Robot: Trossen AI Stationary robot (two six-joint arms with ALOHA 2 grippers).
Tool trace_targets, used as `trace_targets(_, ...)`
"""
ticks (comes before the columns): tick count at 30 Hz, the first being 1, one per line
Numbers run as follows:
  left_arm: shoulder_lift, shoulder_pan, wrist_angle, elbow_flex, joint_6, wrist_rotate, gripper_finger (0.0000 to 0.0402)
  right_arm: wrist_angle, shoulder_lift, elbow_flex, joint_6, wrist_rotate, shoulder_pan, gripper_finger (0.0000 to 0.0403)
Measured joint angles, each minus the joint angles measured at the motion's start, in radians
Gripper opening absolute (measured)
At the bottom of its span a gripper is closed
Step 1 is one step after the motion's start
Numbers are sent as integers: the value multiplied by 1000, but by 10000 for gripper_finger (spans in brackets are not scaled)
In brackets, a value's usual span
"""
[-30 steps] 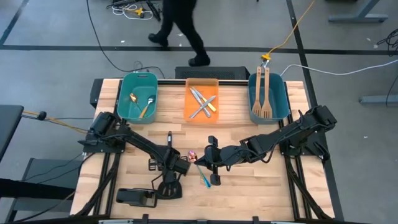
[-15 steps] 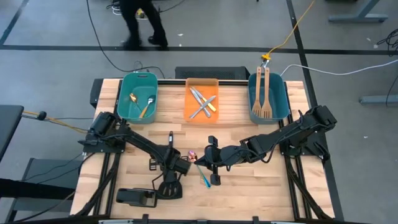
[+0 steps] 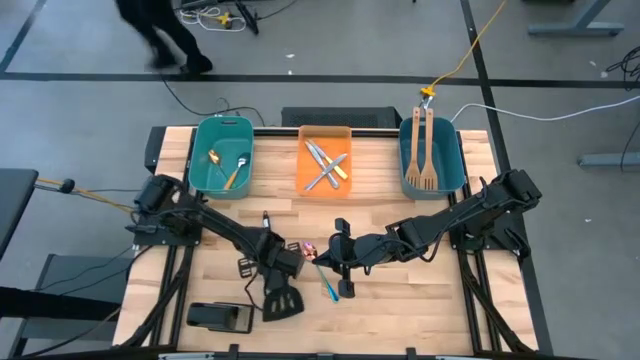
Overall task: Pick & Place Kitchen Items
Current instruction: Put the black spatula into the blue bin
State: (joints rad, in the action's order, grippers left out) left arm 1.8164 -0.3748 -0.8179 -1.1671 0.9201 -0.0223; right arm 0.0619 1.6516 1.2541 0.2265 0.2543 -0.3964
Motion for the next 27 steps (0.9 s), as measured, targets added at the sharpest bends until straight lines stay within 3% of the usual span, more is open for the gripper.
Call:
trace_targets(20, -301, 0, 85, -2, -509, 55, 79, 5, 0, 0, 0, 0, 0, 20)
trace_targets(27, -420, -5, 148, -2, -608, 62, 79, 5, 0, 0, 0, 0, 0, 20)
